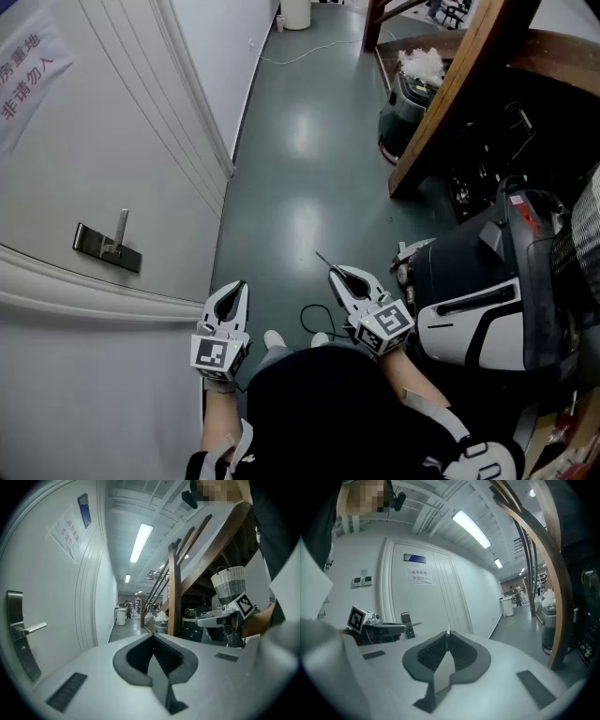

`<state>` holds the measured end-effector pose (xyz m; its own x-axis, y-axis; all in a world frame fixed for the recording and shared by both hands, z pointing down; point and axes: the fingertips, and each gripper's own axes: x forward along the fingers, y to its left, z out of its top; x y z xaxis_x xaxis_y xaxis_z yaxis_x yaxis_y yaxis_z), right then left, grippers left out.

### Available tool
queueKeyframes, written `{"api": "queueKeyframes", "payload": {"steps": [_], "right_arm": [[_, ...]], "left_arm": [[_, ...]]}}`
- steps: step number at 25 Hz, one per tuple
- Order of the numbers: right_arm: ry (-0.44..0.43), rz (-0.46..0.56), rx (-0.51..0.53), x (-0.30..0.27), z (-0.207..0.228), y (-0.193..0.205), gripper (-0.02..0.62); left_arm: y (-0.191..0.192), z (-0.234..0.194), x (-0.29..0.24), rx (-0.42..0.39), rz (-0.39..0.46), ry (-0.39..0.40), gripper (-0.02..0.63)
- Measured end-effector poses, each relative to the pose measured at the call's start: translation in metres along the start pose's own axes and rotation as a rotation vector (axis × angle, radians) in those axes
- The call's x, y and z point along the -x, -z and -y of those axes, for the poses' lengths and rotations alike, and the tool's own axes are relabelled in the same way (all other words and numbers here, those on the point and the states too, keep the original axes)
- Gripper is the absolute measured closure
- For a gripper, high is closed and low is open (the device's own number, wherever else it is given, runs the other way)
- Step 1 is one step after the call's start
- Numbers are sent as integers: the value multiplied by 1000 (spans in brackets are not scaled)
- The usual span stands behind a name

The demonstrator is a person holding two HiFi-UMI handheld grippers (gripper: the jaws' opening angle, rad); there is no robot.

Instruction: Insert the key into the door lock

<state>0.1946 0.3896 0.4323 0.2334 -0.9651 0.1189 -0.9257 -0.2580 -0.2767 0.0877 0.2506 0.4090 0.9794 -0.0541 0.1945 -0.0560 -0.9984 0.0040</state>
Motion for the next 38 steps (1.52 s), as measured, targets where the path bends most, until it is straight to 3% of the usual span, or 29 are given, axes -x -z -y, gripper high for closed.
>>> {"api": "queueKeyframes", "payload": {"steps": [8, 20, 31, 38], "right_arm": [[1, -33, -1, -34, -18, 0, 563], [-5, -43, -73, -135, -65, 4, 563], [-87, -87, -176, -212, -82, 3, 563], [-205, -158, -193, -280, -73, 1, 563]], "left_arm": [[3, -36, 3, 26, -7, 7, 598], [28, -138, 34, 51, -40, 37, 598], [44, -205, 42, 60, -109, -58, 598], [47, -247, 21, 85, -115, -142, 598]]}}
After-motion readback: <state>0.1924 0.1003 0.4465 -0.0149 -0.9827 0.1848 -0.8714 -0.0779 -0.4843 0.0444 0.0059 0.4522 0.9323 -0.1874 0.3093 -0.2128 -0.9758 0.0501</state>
